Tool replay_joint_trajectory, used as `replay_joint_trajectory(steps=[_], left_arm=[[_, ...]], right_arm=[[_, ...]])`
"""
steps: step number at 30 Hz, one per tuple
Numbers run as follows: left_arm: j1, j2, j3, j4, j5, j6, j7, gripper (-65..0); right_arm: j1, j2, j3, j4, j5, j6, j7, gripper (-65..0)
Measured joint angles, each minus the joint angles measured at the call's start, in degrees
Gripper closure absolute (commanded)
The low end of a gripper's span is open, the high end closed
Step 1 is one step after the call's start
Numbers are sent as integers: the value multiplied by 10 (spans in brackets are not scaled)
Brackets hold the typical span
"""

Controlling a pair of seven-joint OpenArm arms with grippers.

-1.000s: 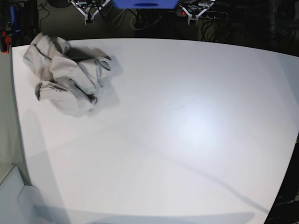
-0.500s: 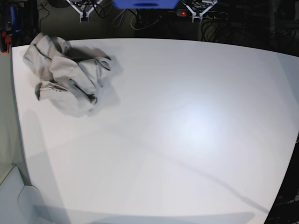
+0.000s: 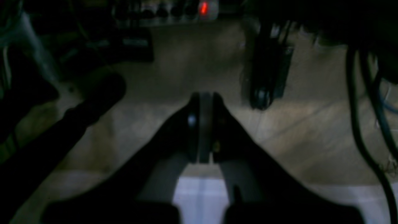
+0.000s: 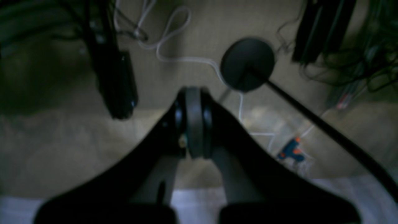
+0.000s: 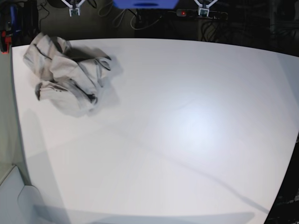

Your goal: Layout the t-shirt on the table in an organized manner, then fold the t-shirt properly

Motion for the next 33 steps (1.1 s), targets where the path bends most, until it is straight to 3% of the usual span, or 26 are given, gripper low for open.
replay_joint_trajectory(steps=[4, 10, 19, 29, 31, 33], left_arm=[[45, 1, 0, 151, 0, -1, 92, -2], [107, -21, -1, 326, 1, -2, 149, -2], [166, -36, -15, 398, -3, -3, 153, -2], [289, -37, -72, 623, -3, -5, 157, -2], [307, -36, -83, 665, -1, -3, 157, -2], [317, -36, -86, 697, -1, -3, 159, -1]], right_arm=[[-52, 10, 3, 100, -1, 0, 1, 0], [-125, 19, 33, 219, 0, 4, -6, 0], [-227, 18, 63, 367, 0, 5, -5, 0], [-332, 20, 149, 533, 8, 7, -12, 0], [-343, 22, 180, 577, 37, 13, -8, 0], [-345, 23, 219, 617, 70, 50, -24, 0]])
